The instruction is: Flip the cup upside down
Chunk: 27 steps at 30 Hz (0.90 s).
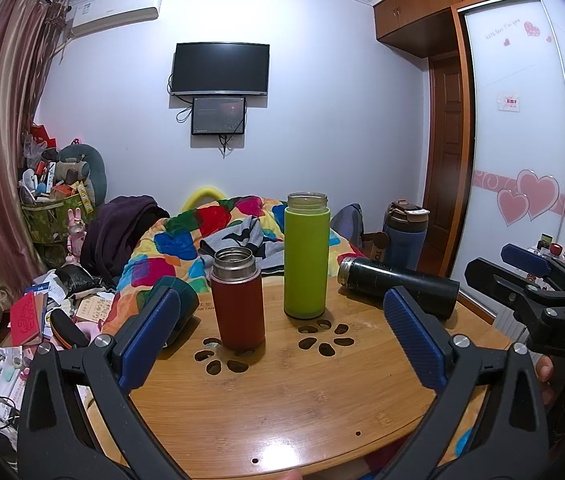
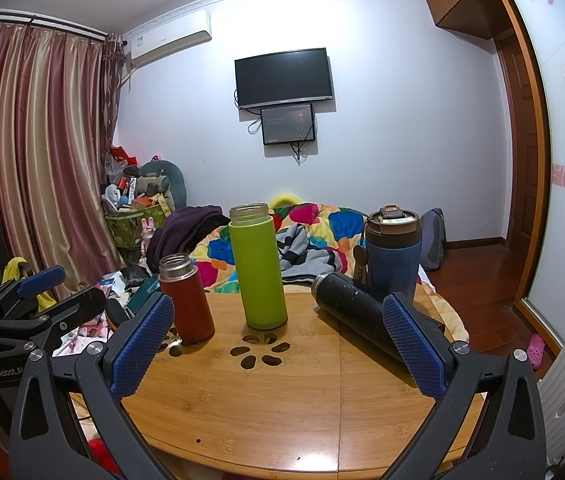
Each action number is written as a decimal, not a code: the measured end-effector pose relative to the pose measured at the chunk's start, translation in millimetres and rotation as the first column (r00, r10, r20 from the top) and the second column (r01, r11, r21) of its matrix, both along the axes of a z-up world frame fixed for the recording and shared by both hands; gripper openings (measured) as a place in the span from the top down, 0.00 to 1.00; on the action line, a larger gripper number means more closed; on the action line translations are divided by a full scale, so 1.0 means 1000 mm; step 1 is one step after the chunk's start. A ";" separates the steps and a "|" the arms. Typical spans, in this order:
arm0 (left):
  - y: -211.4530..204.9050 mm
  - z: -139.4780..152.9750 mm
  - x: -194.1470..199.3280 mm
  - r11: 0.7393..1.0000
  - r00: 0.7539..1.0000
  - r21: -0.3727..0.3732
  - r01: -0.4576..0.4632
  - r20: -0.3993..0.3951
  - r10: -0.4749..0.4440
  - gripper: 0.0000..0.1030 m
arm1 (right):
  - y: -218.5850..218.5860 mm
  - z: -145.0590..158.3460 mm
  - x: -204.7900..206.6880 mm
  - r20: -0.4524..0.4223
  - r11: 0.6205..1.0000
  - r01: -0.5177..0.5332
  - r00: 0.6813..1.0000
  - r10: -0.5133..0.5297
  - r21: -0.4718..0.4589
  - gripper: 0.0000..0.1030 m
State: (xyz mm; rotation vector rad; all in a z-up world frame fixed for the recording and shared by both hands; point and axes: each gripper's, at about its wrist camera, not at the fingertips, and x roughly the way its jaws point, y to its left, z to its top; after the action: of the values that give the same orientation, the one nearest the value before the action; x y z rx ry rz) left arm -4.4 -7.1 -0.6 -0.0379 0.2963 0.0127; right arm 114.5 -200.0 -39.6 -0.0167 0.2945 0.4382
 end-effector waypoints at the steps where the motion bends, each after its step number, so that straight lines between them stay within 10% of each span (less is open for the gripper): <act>1: 0.000 0.000 0.000 1.000 1.000 0.000 0.000 0.000 0.000 0.00 | 0.000 0.000 0.000 0.000 1.000 0.000 1.000 0.000 0.000 0.00; 27: 0.000 0.000 -0.001 1.000 1.000 -0.002 0.001 0.001 -0.001 0.00 | 0.002 0.000 0.001 0.001 1.000 -0.001 1.000 0.001 -0.003 0.00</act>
State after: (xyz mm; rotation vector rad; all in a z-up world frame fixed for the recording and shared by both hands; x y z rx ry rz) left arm -4.9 -6.8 -0.8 -0.0393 0.2951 0.0115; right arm 115.2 -197.8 -39.6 -0.0201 0.2945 0.4389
